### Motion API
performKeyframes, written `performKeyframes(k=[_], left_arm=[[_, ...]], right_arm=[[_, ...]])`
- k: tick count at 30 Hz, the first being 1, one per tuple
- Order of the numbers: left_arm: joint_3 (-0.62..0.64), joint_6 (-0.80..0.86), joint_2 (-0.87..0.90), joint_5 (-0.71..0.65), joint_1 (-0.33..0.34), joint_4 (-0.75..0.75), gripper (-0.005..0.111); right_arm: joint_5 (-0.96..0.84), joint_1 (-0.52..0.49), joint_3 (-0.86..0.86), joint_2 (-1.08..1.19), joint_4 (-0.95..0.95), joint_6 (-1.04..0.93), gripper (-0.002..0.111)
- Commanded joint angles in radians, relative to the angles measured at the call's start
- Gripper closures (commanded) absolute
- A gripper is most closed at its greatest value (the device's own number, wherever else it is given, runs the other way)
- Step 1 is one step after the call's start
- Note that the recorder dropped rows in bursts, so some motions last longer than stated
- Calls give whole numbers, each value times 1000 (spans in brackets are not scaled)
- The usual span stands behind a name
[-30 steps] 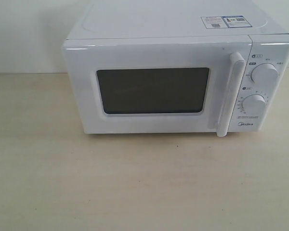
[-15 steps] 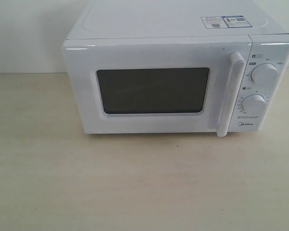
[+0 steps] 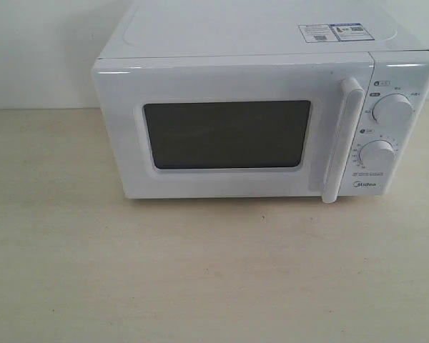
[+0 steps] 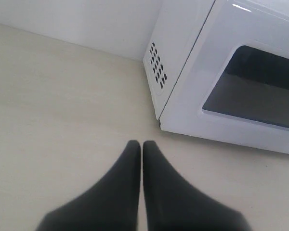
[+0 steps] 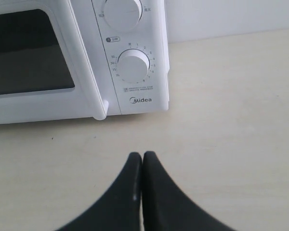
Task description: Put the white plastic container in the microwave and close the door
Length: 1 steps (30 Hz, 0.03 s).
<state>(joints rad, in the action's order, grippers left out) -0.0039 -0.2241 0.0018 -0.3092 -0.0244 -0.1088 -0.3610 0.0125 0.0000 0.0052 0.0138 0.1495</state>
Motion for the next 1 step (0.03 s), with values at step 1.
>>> performKeyframes(k=[1], left_arm=[[4, 4, -2, 3, 3, -6, 103]], right_arm=[[15, -5, 0, -5, -1, 1, 108]])
